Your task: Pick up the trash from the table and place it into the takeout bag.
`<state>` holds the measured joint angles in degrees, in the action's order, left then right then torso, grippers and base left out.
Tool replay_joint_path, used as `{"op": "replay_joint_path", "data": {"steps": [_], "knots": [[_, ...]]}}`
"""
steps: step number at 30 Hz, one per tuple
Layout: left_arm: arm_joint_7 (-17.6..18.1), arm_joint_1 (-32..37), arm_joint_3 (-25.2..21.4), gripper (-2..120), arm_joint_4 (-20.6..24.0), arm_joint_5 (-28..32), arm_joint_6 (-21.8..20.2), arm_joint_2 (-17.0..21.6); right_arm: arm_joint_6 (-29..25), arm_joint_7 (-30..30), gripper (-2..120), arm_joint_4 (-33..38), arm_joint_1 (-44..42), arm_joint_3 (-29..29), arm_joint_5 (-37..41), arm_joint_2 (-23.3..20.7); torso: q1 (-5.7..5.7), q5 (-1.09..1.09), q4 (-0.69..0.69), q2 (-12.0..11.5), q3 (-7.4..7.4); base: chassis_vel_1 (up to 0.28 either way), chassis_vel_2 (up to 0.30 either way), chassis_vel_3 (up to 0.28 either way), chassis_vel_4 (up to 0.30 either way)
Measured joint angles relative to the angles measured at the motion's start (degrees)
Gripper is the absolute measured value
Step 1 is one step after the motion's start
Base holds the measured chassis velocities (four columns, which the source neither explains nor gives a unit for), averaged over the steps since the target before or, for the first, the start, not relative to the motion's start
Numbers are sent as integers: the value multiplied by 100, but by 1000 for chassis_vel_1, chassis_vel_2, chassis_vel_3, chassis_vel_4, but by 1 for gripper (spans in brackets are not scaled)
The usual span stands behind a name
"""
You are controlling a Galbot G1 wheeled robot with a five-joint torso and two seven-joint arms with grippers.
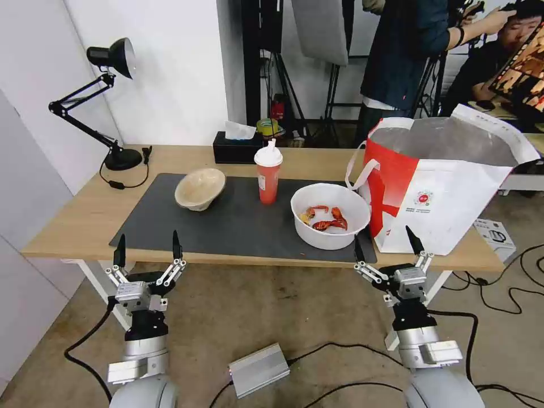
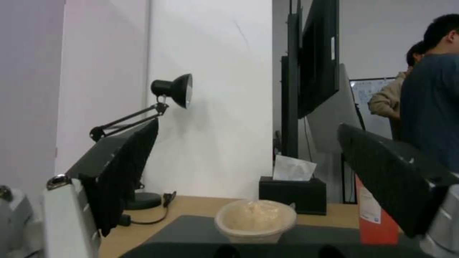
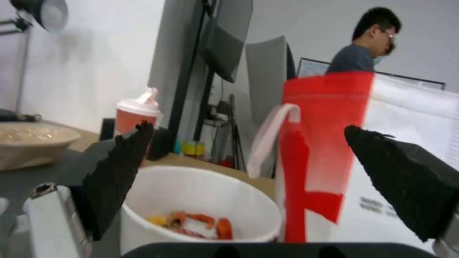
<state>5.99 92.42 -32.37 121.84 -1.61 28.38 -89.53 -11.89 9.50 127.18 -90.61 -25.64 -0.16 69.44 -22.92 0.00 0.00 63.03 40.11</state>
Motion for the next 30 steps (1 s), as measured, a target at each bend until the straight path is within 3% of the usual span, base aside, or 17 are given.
{"op": "replay_joint_path", "data": {"steps": [13,30], "knots": [[-51,-203,407,100,-240,-3,-44,73,632,-90,100,200,450,116,507,-281,0,0,-1,0,0,0,0,0,0],[-150,-258,498,100,-408,-31,-51,-39,1409,-377,100,-210,1771,1067,1680,-1255,0,1,0,0,0,0,0,0,0]]}}
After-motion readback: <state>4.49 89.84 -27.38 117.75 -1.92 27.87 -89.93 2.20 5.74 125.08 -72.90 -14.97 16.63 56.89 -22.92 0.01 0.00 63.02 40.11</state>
